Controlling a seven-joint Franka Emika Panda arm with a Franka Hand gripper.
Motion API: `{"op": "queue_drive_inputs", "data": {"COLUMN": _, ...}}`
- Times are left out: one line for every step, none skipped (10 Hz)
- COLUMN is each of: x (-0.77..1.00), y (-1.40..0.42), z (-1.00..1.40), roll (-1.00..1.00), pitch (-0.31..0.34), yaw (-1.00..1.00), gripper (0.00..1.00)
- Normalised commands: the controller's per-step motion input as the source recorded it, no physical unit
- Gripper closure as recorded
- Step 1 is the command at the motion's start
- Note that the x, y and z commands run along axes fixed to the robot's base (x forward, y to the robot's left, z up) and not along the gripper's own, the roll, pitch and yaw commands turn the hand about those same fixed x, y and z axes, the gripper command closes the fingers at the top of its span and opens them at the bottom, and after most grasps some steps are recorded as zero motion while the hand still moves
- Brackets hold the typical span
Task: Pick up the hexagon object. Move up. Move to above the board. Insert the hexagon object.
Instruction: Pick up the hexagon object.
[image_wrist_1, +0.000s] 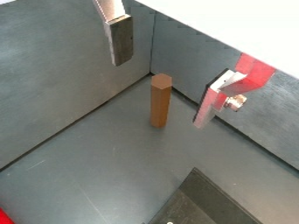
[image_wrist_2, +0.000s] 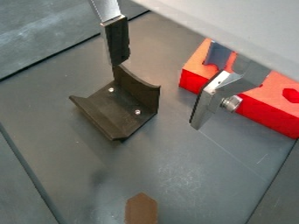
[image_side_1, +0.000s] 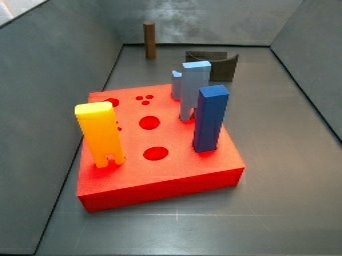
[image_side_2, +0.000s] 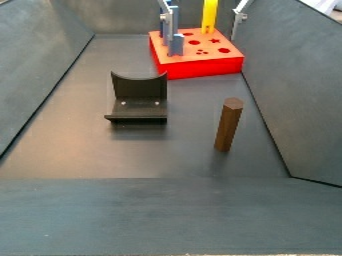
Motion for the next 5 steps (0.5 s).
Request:
{"op": "queue_drive_inputs", "data": {"x": -0.14, "y": 0.00, "z": -0.04, "roll": 0.00, "pitch": 0.000, "yaw": 0.00, "gripper": 0.00}}
{"op": "queue_drive_inputs", "data": {"x": -0.26, "y": 0.02, "z": -0.11, "roll": 0.00, "pitch": -0.010, "yaw": 0.00, "gripper": 0.00}}
{"op": "queue_drive_inputs", "data": {"x": -0.40, "y": 0.16, "z": -0.16, "roll": 0.00, "pitch": -0.026, "yaw": 0.00, "gripper": 0.00}}
{"op": "queue_drive_inputs", "data": {"x": -0.53, "y": 0.24, "z": -0.14, "roll": 0.00, "pitch": -0.010, "yaw": 0.10, "gripper": 0.00}}
{"op": "queue_drive_inputs", "data": {"x": -0.57, "y": 0.41, "z": -0.12, "roll": 0.00, "pitch": -0.021, "yaw": 0.26, "gripper": 0.00}}
